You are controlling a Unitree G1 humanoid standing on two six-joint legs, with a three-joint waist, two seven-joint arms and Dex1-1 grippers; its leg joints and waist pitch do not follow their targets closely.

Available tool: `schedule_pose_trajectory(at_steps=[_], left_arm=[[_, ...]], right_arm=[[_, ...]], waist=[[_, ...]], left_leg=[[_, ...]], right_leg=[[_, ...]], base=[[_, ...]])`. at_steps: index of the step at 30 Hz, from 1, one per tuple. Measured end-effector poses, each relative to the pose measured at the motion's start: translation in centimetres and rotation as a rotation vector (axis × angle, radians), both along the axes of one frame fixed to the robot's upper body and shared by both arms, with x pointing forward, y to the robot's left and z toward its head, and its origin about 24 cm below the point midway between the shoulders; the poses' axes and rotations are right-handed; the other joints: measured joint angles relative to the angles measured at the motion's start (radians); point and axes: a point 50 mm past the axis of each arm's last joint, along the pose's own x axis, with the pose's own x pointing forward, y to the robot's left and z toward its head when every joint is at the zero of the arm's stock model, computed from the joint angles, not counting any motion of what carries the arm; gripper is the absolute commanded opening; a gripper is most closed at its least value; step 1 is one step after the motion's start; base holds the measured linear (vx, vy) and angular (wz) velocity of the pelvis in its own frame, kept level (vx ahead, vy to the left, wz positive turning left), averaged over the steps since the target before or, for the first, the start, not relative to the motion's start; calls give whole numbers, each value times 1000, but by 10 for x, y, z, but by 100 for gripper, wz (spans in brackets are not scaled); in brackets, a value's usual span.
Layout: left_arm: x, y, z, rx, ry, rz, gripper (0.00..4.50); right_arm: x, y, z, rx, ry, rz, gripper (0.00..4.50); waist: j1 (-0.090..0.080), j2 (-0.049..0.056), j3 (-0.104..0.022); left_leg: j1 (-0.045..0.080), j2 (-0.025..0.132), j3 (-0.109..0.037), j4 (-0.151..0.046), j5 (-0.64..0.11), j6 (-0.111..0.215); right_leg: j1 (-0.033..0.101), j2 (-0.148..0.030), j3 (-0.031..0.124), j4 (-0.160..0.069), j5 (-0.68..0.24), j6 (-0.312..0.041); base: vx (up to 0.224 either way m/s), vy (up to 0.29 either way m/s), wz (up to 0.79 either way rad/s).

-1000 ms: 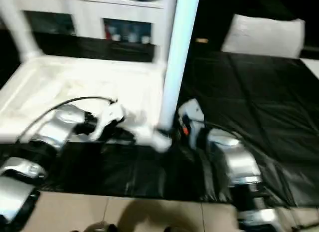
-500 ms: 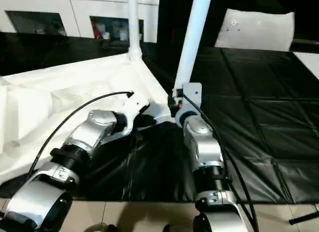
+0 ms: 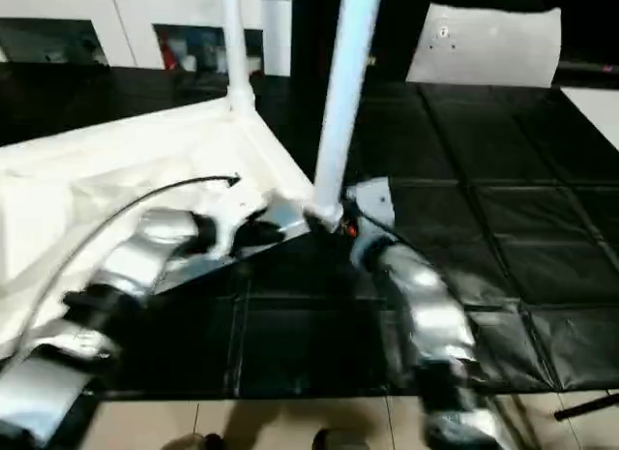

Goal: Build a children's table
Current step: Rotate leg to tighten

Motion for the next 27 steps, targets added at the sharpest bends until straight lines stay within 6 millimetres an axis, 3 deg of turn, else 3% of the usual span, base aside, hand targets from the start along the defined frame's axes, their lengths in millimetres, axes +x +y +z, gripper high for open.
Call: schedule_pose_trajectory(at_steps=[3,9,12,13,19,21,27], left_arm=[[-4,10,0,16,9,-86,0],[-15,23,-2,35,70,-278,0],[-17,29,-1,62,85,-349,0],[-17,30,0,69,88,-365,0],[-23,37,1,89,138,-455,0],[-24,36,1,97,145,-488,0],[-25,36,1,107,160,-531,0]], right_arm=[[-5,-11,10,-26,-22,104,432],[-13,-24,15,-67,-1,288,432],[-14,-22,17,-70,10,388,432],[-15,-21,17,-70,16,416,406],[-18,-16,15,-64,65,572,359],[-19,-15,14,-67,75,614,354],[-19,-10,9,-94,109,729,281]], waist=[[13,-1,1],[39,-4,2],[42,-6,3],[43,-6,2],[52,-9,3],[62,-10,2],[73,-11,2]], left_leg=[[0,0,0,0,0,0],[0,0,1,1,0,0],[1,0,1,3,0,0],[1,0,1,3,0,0],[1,0,1,4,0,0],[1,0,1,4,0,0],[1,0,1,7,0,0]], right_leg=[[0,0,0,0,0,0],[1,-1,0,1,0,-1],[3,-2,0,2,0,-1],[3,-2,0,2,0,-1],[3,-2,0,4,0,-1],[3,-2,0,4,0,-1],[3,-3,0,7,0,-1]], base=[[0,0,0],[0,0,0],[0,0,0],[0,0,0],[0,0,0],[0,0,0],[0,0,0]])
